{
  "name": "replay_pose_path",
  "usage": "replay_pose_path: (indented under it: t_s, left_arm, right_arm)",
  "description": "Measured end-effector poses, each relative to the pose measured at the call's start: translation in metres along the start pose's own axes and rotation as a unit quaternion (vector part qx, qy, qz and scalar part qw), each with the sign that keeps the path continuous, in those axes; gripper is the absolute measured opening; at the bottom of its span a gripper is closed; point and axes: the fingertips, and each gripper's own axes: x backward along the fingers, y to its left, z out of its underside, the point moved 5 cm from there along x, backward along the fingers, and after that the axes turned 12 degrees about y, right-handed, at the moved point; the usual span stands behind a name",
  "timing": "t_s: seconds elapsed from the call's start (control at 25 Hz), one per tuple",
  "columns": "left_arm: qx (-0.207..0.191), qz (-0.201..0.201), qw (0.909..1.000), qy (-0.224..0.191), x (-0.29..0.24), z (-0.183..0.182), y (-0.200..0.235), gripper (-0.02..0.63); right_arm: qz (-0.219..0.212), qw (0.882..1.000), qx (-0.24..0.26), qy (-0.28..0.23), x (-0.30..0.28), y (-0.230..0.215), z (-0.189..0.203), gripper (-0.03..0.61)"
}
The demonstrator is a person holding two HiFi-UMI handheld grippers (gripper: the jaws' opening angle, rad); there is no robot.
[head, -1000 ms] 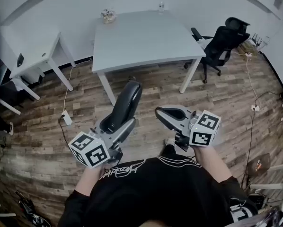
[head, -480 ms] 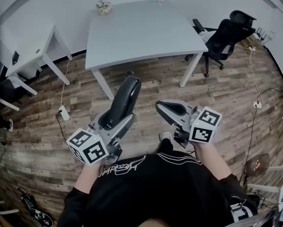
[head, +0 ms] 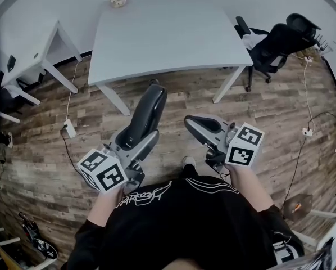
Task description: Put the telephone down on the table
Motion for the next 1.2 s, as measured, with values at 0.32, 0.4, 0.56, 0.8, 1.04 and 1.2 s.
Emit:
replay_pose_path:
  t_s: [0.32, 0.4, 0.56, 0.8, 1.04, 1.2]
  left_arm:
    - [0.028, -0.016, 0.9994, -0.015, -0.097, -0.04, 0.017, 0.296]
    - [0.033, -0.02, 0.9991, -0.02, -0.117, -0.048, 0.019, 0.296]
    - [0.032, -0.033, 0.9987, -0.021, -0.146, -0.059, 0.019, 0.296]
    - [0.026, -0.043, 0.9987, -0.012, -0.161, -0.066, 0.025, 0.296]
    - [0.028, -0.03, 0.9991, -0.014, -0.169, -0.08, 0.052, 0.296]
    - [0.028, -0.013, 0.9994, -0.014, -0.182, -0.103, 0.081, 0.296]
  right_arm:
    - [0.012, 0.999, 0.015, 0.036, 0.02, -0.096, -0.038, 0.04]
    - [0.017, 0.998, 0.026, 0.054, 0.025, -0.116, -0.043, 0.04]
    - [0.002, 0.998, 0.028, 0.053, 0.034, -0.144, -0.056, 0.04]
    - [-0.01, 0.999, 0.018, 0.042, 0.028, -0.164, -0.066, 0.04]
    - [0.0, 0.998, 0.024, 0.049, 0.009, -0.178, -0.075, 0.04]
    - [0.016, 0.998, 0.026, 0.052, -0.008, -0.196, -0.09, 0.04]
